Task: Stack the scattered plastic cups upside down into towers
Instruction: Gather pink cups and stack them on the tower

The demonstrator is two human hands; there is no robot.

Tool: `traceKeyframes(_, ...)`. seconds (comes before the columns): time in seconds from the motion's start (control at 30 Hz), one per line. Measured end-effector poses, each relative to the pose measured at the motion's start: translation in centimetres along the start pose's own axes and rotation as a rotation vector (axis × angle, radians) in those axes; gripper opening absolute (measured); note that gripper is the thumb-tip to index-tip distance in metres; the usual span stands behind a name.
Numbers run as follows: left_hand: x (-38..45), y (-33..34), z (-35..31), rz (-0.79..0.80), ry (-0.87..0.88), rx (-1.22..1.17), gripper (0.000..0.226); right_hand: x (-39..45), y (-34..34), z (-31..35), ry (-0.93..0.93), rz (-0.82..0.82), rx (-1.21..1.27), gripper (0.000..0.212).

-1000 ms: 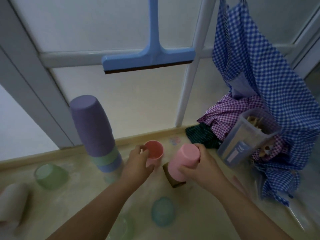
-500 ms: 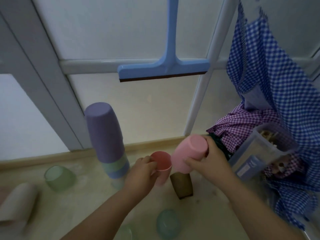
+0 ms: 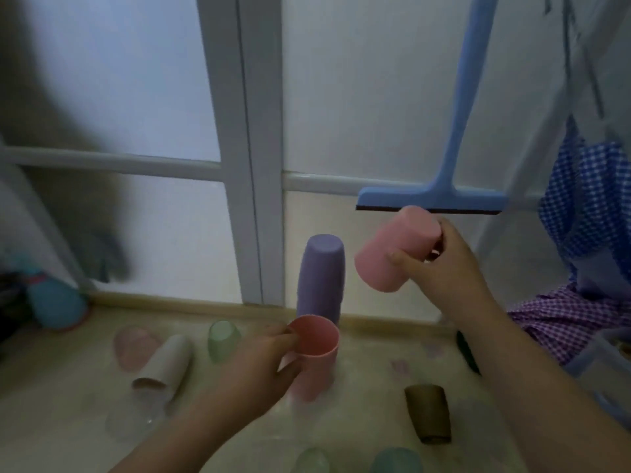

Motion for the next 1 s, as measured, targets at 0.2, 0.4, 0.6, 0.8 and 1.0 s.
traceKeyframes(0.2,-2.0,-5.2,4.6,-0.114,-0.112,0.056,0.028,3.3,5.8,3.4,-0.078,0.043,-0.039,0.066)
traceKeyframes(0.4,-3.3,-7.8,6.2,-0.246,-0.108,0.101,0.012,4.2,9.5,1.0,0.006,0.125,-0.158,0.061)
traceKeyframes(0.6,-3.0,-7.9,7.5,-0.222,-0.143,0.027,0.006,3.1,10.0,-0.7,0.053,0.128,-0.131,0.066)
traceKeyframes(0.8,-1.6,-10.5,7.3,-0.334,-0.131,-0.155,0.005,0.8,7.8,2.3,-0.119,-0.076,-0.181,0.056)
traceKeyframes(1.0,0.4,-14.8,5.3,-0.476,-0.135,-0.331,0.007,-2.8,9.9,4.7,-0.193,0.094,-0.176,0.039)
Point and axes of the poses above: each hand's wrist, its own x-axis towards the middle knuckle, its own y-axis out of the palm, z = x × y, the point moved 7 cm from there along x, towards the middle knuckle, and after that the axes turned 6 degrees about x, right-handed, at the moved point
